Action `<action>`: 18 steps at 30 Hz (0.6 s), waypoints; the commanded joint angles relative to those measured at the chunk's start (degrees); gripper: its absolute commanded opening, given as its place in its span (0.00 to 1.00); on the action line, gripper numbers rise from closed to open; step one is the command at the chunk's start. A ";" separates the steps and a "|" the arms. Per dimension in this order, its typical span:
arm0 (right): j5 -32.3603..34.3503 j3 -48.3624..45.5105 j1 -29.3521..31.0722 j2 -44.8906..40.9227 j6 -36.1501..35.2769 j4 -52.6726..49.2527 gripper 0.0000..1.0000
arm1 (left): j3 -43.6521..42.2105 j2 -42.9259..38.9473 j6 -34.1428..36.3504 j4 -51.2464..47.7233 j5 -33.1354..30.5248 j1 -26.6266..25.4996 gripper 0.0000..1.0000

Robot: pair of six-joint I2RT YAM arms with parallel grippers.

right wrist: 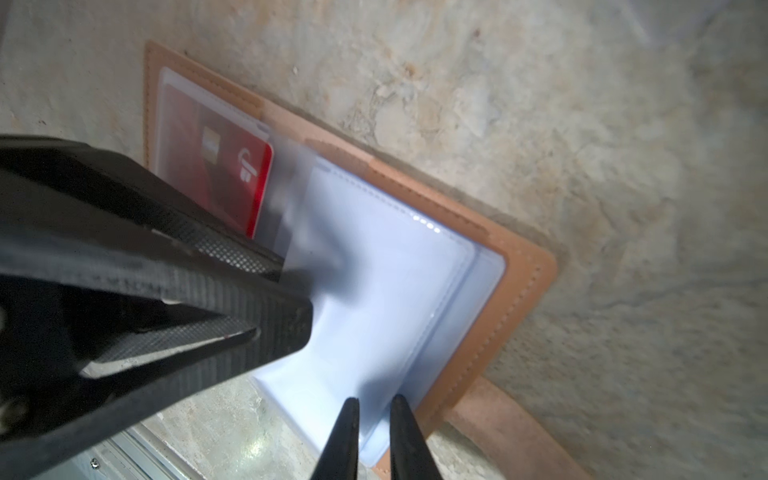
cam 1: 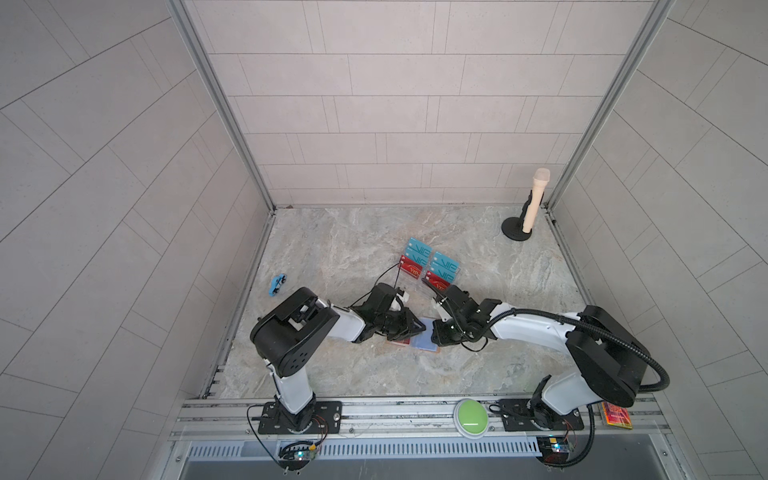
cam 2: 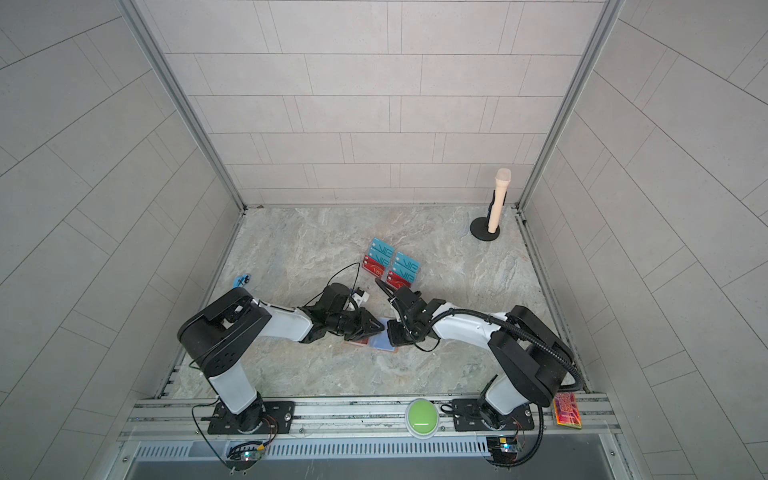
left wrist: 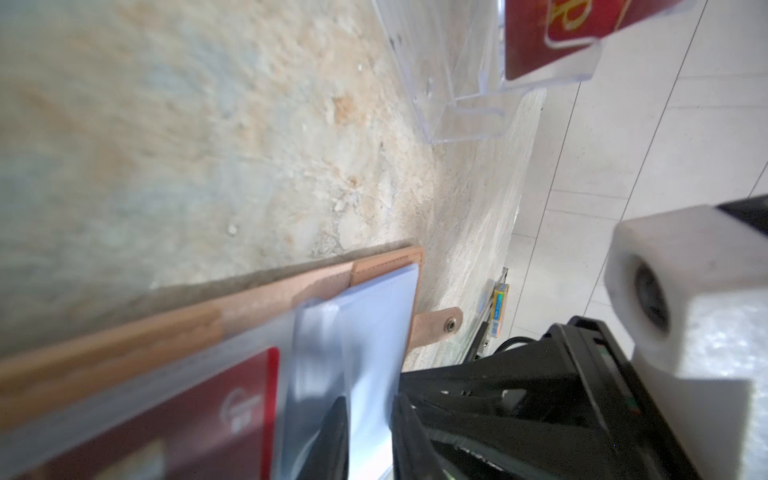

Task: Put the credit cards into the card holder

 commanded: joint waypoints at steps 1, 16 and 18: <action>1.27 1.10 -0.48 -3.05 0.37 -1.92 0.18 | 1.35 0.64 0.54 -0.61 -0.25 0.24 0.15; 1.27 -1.46 -5.76 -10.03 1.34 -2.62 0.18 | -0.35 -1.56 0.40 0.06 -0.84 0.72 0.00; 1.18 -1.95 -5.90 -9.32 1.23 -2.09 0.18 | -0.77 -1.95 0.44 0.61 -0.59 0.85 0.00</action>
